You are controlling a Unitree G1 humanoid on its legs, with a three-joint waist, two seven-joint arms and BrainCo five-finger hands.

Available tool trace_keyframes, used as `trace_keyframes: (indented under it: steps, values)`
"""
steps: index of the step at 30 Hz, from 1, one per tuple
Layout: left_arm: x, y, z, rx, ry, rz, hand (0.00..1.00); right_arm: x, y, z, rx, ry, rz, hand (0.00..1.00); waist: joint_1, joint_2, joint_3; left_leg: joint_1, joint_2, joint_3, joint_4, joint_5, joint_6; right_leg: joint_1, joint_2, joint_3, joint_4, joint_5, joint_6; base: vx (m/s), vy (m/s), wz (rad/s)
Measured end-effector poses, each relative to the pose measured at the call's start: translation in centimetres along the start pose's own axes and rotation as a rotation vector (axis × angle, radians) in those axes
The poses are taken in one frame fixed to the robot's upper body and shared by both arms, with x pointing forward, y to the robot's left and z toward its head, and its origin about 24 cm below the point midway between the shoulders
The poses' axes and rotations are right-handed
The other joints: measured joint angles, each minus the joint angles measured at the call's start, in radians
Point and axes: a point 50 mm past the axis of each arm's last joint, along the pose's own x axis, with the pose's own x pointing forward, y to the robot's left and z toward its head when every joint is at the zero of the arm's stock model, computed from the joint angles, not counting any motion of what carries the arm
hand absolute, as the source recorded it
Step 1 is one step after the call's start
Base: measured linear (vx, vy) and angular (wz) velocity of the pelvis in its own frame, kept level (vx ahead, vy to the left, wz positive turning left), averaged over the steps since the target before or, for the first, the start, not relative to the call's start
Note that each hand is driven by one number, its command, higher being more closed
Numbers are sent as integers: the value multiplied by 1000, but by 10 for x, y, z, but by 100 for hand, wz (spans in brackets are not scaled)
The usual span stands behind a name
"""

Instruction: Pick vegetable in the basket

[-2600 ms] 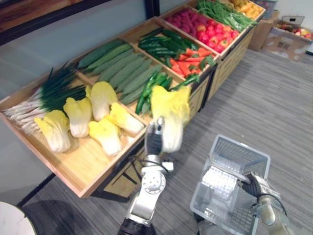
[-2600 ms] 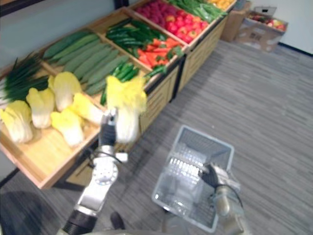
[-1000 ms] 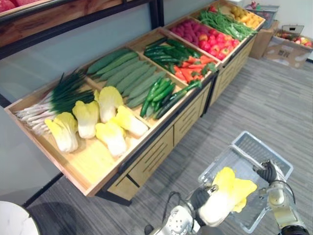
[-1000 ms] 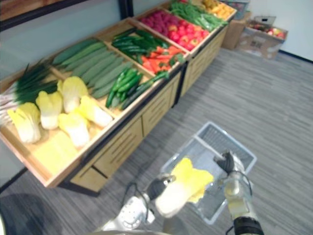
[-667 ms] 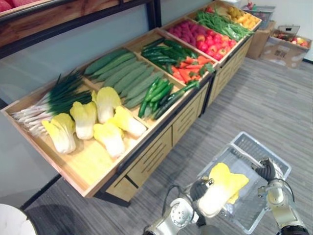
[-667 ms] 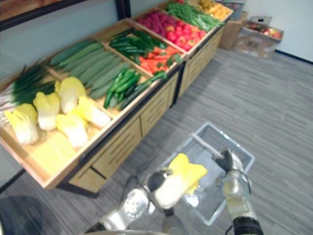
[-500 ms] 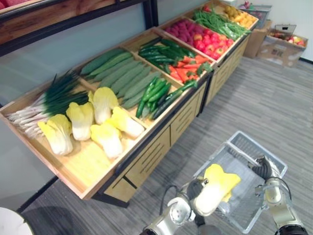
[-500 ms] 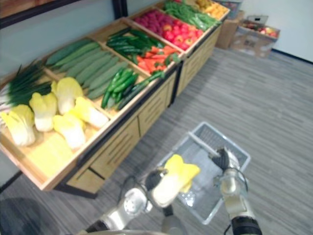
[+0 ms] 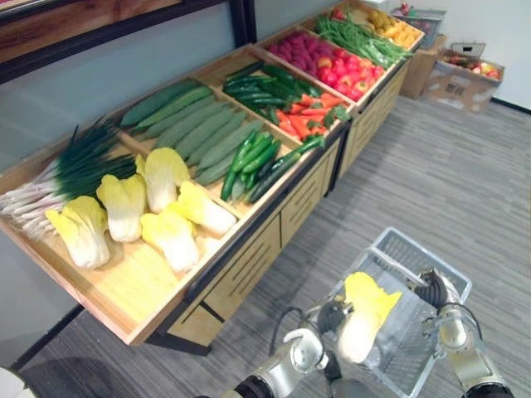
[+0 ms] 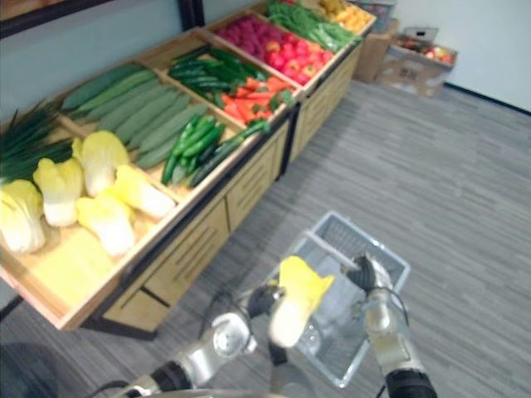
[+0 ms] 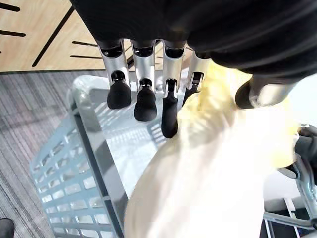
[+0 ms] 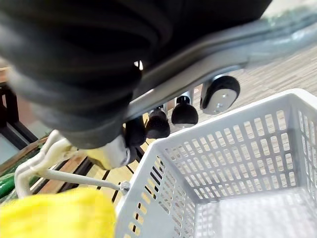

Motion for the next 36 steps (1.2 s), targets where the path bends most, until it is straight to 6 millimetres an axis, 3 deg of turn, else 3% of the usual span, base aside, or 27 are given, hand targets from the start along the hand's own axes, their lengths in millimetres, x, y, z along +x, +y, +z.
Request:
trace_keyframes:
  steps: [18,22,25,27,29,31,32,36]
  values:
    - [1,-18,27,126,-161,-137,0,1,2,1,24,4,-8,100,-6,-14,-8,1,-3,-32,0,1,1,18,-10,-32,0,-4,3,4,-1,3]
    - [2,-7,52,64,-257,-89,0,0,1,0,24,9,-9,100,4,-15,-11,-9,-6,-50,0,2,3,18,-15,-45,2,-6,3,26,-8,16]
    - [-8,16,77,-74,-377,6,0,-3,-4,-13,31,59,-32,100,10,-12,-14,-15,-8,-75,0,4,5,20,-18,-68,13,-15,7,37,-10,22]
    - [-19,34,80,-146,-429,65,0,-8,-8,-26,34,107,-49,100,11,-7,-19,-14,-7,-91,0,4,5,32,-20,-86,14,-23,7,56,-14,23]
    - [-38,62,62,-198,-418,178,0,-15,-10,-37,33,143,-53,100,15,-2,-26,-15,-5,-105,0,5,6,38,-19,-99,14,-26,5,58,-18,18]
    - [-49,78,40,-216,-356,246,0,-20,-8,-44,25,167,-40,100,15,1,-28,-17,-5,-117,0,7,9,43,-20,-112,13,-29,4,36,-15,20]
    - [-62,90,18,-213,-280,313,0,-24,-6,-53,16,198,-22,100,20,2,-29,-17,-5,-128,0,8,11,51,-21,-122,10,-30,4,35,-14,18]
    - [-94,99,-24,-193,-117,378,0,-37,-1,-70,-4,263,14,100,33,8,-31,-30,-16,-170,0,12,15,64,-29,-167,6,-37,4,29,-6,33]
